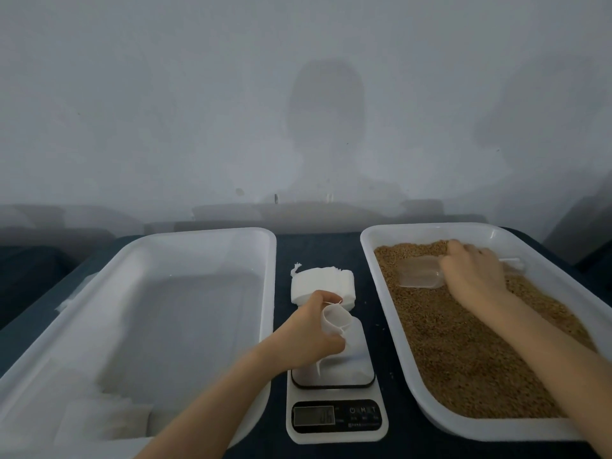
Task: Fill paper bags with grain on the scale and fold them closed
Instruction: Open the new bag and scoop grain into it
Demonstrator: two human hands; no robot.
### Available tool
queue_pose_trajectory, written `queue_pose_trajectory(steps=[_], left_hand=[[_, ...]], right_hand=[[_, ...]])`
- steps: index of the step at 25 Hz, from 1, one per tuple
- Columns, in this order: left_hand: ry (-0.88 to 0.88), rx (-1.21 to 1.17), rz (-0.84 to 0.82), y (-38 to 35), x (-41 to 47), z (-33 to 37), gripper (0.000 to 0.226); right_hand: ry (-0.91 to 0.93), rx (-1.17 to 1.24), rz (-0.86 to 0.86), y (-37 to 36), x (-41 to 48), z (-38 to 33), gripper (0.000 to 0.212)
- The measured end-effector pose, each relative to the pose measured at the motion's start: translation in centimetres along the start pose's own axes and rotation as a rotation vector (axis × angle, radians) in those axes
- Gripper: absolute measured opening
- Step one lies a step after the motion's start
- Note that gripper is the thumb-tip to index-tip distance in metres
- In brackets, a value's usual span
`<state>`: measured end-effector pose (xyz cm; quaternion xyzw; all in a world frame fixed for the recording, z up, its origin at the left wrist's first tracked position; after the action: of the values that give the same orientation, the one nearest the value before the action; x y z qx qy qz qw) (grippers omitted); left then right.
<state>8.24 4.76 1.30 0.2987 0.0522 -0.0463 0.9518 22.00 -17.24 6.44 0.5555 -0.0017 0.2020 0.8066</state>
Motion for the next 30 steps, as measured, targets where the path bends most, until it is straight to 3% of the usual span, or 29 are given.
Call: queue_pose_trajectory(steps=[5, 9, 12, 17, 23, 30], left_hand=[[0.019, 0.008, -0.001, 0.0, 0.1, -0.3, 0.060], [0.017, 0.008, -0.015, -0.2, 0.2, -0.4, 0.060], [0.016, 0.006, -0.017, -0.3, 0.2, -0.3, 0.059], [0.030, 0.020, -0.030, -0.3, 0.1, -0.2, 0.059], [0.014, 0.040, -0.008, 0.0, 0.1, -0.2, 0.056], [-0.003, 0.019, 0.010, -0.1, 0.1, -0.3, 0.056]], right_hand=[[-0.072, 0.265, -0.061, -2.0, 0.3, -0.9, 0.023], [-0.197, 0.748, -0.248, -4.6, -0.2, 1.0, 0.021], [-0.213, 0.995, -0.290, -5.0, -1.0, 1.9, 0.026], [-0.230, 0.917, -0.259, -4.6, -1.9, 3.2, 0.023], [-0.183, 1.091, -0.210, -2.1, -3.4, 2.8, 0.020], [0.078, 1.043, -0.141, 2.8, -4.8, 1.3, 0.025]])
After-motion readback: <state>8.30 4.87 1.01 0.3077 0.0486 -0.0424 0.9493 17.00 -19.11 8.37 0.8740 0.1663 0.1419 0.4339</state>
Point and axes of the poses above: each hand's wrist, its own x-axis towards the middle knuckle, its own y-axis out of the back of the hand, z = x × y, the point moved 6 cm from there along x, towards the middle knuckle, and after that the axes turned 2 degrees about x, right-handed, at the moved point
